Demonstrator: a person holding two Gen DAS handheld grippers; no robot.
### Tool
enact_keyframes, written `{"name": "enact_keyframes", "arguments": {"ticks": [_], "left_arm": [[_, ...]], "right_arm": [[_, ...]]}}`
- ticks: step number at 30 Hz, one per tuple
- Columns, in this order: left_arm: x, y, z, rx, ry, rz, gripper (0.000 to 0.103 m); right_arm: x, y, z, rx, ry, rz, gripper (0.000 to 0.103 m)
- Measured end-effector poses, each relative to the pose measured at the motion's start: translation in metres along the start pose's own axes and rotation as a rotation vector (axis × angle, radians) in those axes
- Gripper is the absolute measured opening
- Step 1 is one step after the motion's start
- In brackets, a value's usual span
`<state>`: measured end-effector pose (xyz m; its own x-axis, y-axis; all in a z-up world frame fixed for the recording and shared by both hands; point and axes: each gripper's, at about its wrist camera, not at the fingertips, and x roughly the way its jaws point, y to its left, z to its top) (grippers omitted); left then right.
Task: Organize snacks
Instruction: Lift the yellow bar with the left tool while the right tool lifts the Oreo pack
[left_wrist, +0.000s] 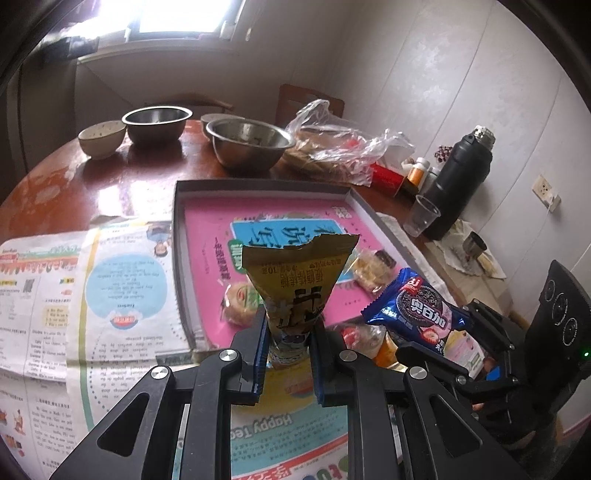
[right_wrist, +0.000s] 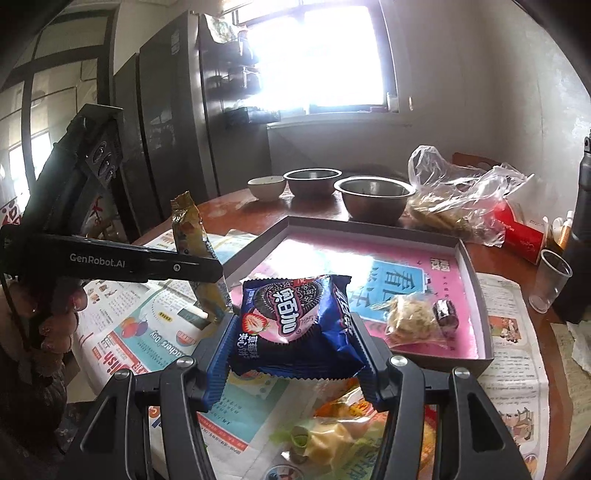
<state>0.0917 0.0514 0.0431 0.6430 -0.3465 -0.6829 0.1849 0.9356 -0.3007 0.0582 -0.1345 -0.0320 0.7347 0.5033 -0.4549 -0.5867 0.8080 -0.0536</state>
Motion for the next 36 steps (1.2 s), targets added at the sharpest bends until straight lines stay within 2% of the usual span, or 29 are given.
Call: {"name": "enact_keyframes", "arguments": {"ticks": [20, 36], "left_arm": [[0.031, -0.039, 0.034, 0.026, -0.015, -0.070, 0.020], [0.091, -0.034, 0.033, -0.034, 0.088, -0.083, 0.020]], "right_arm": [[-0.015, -0.049, 0.019, 0.083, -0.083, -0.086, 0.058], [-0.006, -0.077, 0.019, 0.137, -0.086, -0.109, 0.058]]}}
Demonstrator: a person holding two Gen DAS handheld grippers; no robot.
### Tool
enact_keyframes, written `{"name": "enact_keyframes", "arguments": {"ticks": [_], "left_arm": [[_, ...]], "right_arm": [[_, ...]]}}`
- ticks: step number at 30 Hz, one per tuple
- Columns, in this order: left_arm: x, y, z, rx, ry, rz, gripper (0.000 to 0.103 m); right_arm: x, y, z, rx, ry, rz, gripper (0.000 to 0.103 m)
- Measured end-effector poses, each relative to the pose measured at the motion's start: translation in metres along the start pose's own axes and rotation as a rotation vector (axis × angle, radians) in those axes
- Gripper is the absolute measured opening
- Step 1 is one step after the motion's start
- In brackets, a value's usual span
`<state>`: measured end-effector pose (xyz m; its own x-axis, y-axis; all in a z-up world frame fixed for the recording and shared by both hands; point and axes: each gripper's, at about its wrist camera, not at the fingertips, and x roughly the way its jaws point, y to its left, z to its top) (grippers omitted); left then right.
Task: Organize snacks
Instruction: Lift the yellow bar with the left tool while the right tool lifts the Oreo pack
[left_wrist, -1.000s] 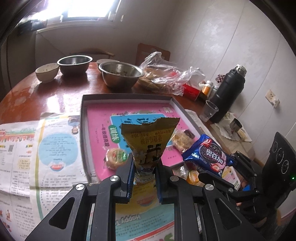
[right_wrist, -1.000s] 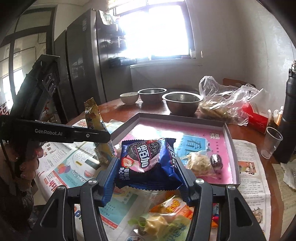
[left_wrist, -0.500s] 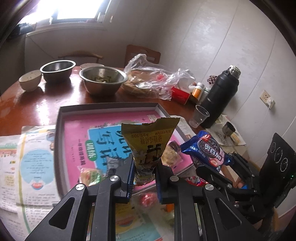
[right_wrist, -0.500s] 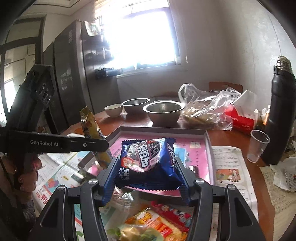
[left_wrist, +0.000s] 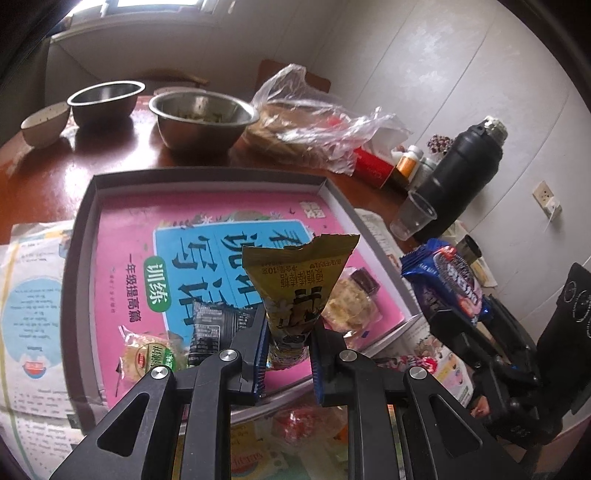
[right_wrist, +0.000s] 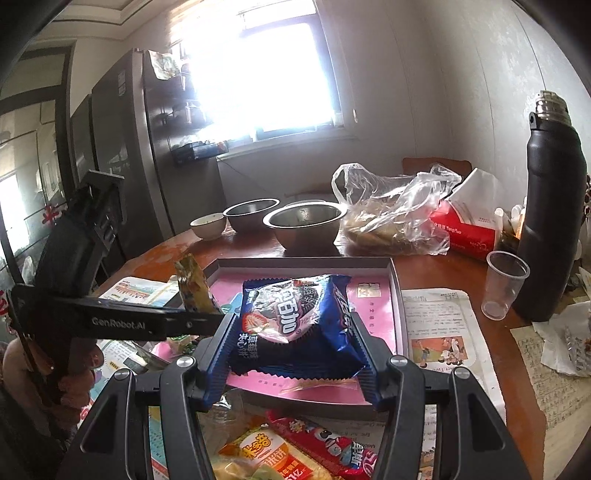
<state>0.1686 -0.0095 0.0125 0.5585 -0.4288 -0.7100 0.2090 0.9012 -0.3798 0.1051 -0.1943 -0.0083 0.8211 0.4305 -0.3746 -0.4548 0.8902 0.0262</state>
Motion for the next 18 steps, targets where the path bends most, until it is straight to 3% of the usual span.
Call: {"name": "enact_keyframes", "arguments": {"ticks": [18], "left_arm": [[0.017, 0.012, -0.002, -0.013, 0.043, 0.031, 0.020]], "right_arm": [[0.032, -0.002, -0.012, 0.015, 0.072, 0.023, 0.058]]}}
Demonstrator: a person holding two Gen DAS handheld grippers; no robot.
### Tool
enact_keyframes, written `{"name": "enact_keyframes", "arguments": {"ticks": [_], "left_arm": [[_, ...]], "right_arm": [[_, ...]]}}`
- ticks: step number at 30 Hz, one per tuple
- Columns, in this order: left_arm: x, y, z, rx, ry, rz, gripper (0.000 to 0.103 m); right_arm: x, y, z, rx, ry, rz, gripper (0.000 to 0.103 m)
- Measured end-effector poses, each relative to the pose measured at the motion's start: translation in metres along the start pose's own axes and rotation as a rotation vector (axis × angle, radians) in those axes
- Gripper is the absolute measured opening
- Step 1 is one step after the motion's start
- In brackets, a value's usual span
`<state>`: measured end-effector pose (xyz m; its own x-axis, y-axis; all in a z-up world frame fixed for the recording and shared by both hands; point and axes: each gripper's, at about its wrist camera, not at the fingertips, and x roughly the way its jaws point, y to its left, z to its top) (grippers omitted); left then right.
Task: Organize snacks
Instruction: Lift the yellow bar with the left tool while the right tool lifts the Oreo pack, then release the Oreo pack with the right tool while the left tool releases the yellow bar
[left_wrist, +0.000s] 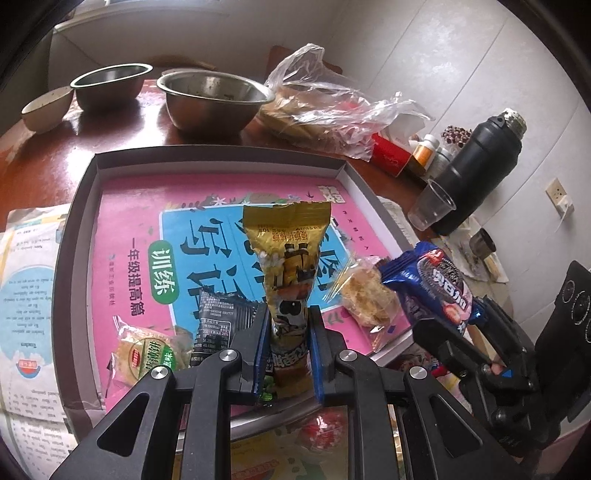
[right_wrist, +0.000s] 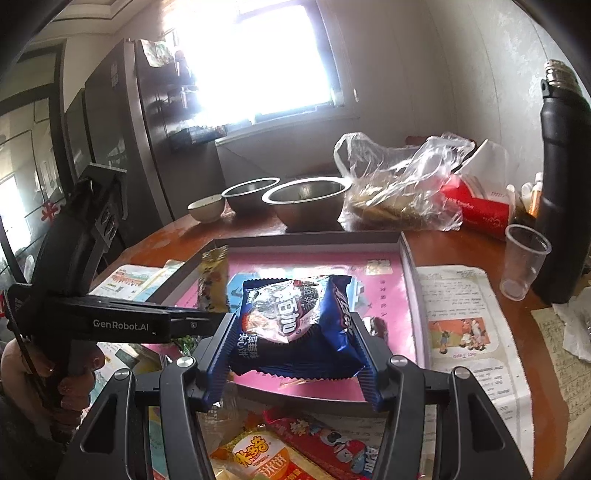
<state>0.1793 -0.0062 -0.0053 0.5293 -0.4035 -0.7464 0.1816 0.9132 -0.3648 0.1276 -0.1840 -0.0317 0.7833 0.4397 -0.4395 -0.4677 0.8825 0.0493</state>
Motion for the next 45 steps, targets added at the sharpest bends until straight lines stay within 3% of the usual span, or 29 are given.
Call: {"name": "enact_keyframes", "arguments": {"ticks": [15, 23, 45], "left_arm": [[-0.002, 0.000, -0.003, 0.027, -0.010, 0.066, 0.020], [-0.002, -0.002, -0.003, 0.029, -0.007, 0.073, 0.020], [0.005, -0.004, -0.006, 0.017, 0.022, 0.059, 0.024]], "right_arm": [[0.021, 0.008, -0.007, -0.008, 0.069, 0.013, 0.058], [0.032, 0.011, -0.006, -0.016, 0.112, 0.009, 0.058], [0.035, 0.011, -0.005, -0.009, 0.118, 0.017, 0.060]]}}
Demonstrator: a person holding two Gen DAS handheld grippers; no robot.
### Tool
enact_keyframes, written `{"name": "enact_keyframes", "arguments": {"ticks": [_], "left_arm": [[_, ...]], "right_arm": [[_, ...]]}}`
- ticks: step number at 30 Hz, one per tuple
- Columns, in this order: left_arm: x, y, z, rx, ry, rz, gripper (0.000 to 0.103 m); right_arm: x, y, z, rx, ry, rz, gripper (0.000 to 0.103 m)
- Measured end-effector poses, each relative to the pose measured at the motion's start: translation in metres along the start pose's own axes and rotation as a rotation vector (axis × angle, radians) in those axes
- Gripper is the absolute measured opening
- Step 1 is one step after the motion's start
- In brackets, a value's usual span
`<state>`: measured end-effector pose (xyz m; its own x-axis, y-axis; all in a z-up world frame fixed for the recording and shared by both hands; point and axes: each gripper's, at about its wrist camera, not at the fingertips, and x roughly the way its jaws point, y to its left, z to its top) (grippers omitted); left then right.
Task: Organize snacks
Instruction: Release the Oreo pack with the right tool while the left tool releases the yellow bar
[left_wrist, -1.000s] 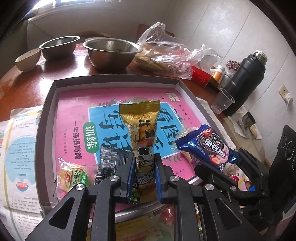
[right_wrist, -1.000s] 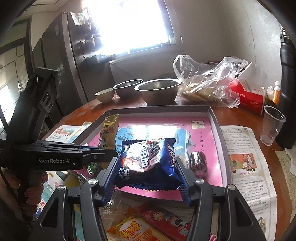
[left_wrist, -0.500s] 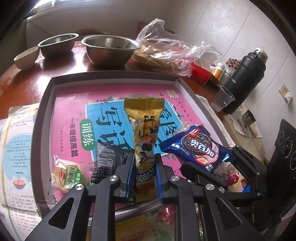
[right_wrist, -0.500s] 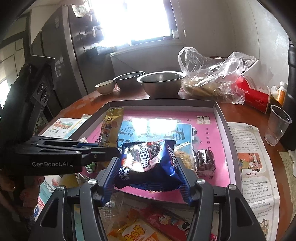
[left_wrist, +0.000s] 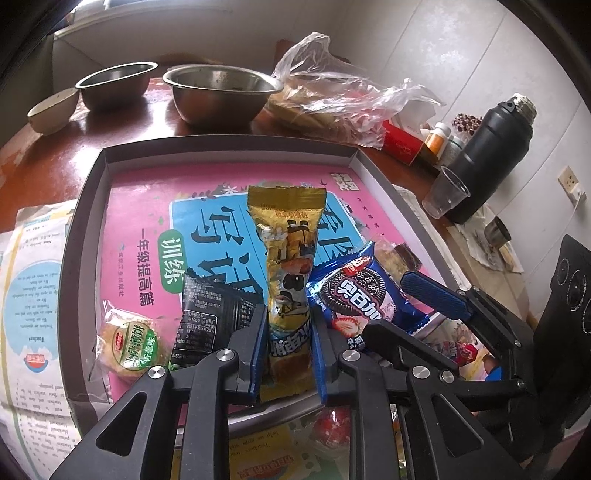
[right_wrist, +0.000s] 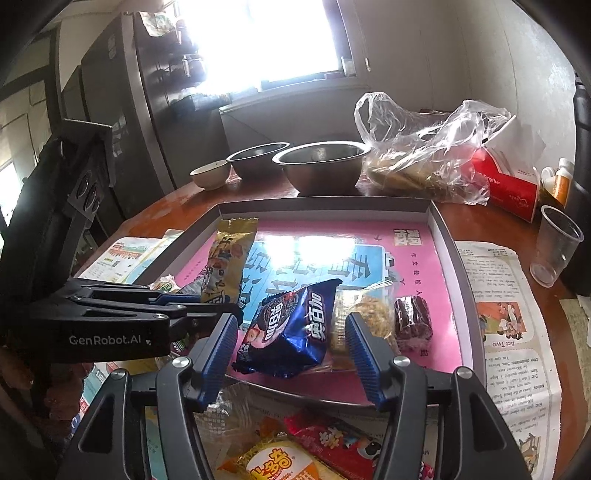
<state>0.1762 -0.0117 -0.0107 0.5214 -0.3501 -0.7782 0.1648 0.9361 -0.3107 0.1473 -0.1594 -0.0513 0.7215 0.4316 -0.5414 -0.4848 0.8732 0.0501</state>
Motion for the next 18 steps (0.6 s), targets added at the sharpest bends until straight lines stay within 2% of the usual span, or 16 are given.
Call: {"name": "enact_keyframes", "arguments": {"ticks": [4, 18], "left_arm": [[-0.003, 0.000, -0.001, -0.001, -0.006, -0.010, 0.034], [-0.016, 0.000, -0.003, -0.001, -0.035, -0.018, 0.044]], "right_arm": [[-0.001, -0.001, 0.000, 0.002, -0.004, -0.008, 0.060], [-0.011, -0.001, 0.002, 0.012, -0.023, -0.012, 0.060]]}}
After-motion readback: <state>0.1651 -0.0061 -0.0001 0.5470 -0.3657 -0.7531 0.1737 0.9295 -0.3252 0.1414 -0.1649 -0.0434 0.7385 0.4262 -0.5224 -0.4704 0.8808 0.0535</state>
